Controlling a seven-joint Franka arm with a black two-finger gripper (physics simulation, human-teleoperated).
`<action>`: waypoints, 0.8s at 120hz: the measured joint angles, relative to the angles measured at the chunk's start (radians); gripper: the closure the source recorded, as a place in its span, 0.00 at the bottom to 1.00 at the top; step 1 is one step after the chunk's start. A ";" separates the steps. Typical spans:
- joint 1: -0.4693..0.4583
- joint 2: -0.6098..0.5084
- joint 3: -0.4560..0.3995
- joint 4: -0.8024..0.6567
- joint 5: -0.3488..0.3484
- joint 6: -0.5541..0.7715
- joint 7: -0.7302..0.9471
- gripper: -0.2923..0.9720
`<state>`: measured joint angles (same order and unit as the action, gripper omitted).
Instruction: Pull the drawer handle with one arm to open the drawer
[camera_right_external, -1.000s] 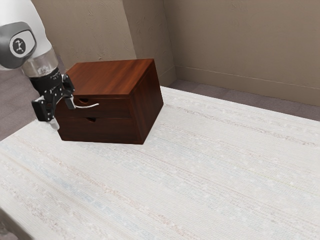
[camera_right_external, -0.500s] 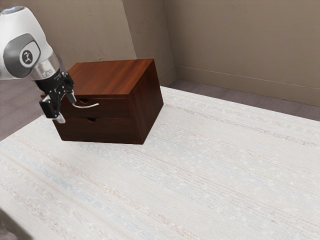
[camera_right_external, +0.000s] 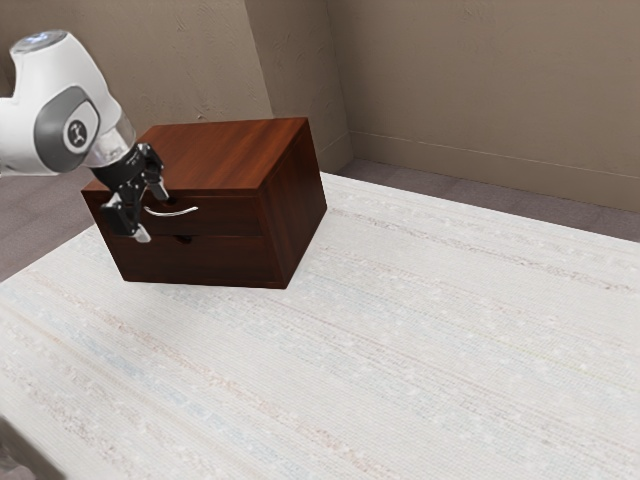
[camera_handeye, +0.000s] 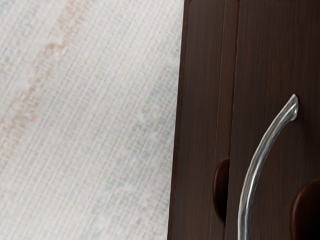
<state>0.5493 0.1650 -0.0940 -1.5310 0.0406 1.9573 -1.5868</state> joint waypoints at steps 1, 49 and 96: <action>0.000 0.001 0.000 0.000 0.000 0.002 0.000 0.23; -0.001 0.004 0.006 -0.036 -0.012 0.068 -0.002 0.43; -0.002 0.044 0.013 -0.020 -0.009 0.104 0.002 0.48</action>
<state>0.5474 0.2088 -0.0814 -1.5505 0.0316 2.0610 -1.5847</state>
